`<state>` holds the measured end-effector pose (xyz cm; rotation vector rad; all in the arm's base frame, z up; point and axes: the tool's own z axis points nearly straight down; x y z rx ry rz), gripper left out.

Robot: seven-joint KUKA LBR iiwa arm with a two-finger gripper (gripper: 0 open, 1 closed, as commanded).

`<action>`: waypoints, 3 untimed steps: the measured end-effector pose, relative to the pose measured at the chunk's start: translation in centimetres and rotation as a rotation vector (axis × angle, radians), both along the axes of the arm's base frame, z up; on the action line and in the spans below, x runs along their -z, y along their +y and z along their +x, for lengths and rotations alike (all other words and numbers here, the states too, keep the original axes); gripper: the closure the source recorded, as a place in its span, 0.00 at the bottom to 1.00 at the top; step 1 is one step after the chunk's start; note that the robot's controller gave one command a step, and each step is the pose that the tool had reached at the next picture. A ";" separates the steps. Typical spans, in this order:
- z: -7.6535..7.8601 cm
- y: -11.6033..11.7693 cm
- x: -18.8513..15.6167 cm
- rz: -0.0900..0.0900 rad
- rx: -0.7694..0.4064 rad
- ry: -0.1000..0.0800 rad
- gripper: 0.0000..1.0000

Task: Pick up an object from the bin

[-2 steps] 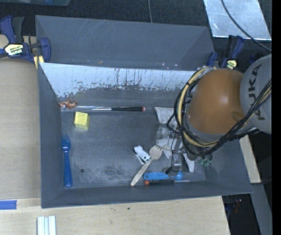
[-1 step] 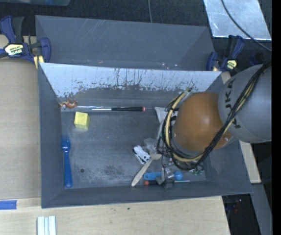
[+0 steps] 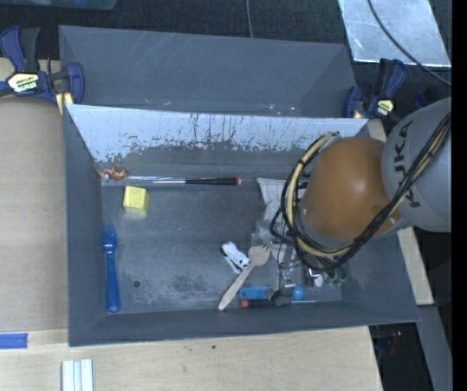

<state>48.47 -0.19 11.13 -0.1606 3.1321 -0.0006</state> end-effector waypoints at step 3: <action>0.2 -0.5 4.0 -0.002 -0.343 -0.010 1.00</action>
Offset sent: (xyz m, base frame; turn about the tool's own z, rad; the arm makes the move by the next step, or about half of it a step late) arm 0.0001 0.0022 -0.0413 -0.1470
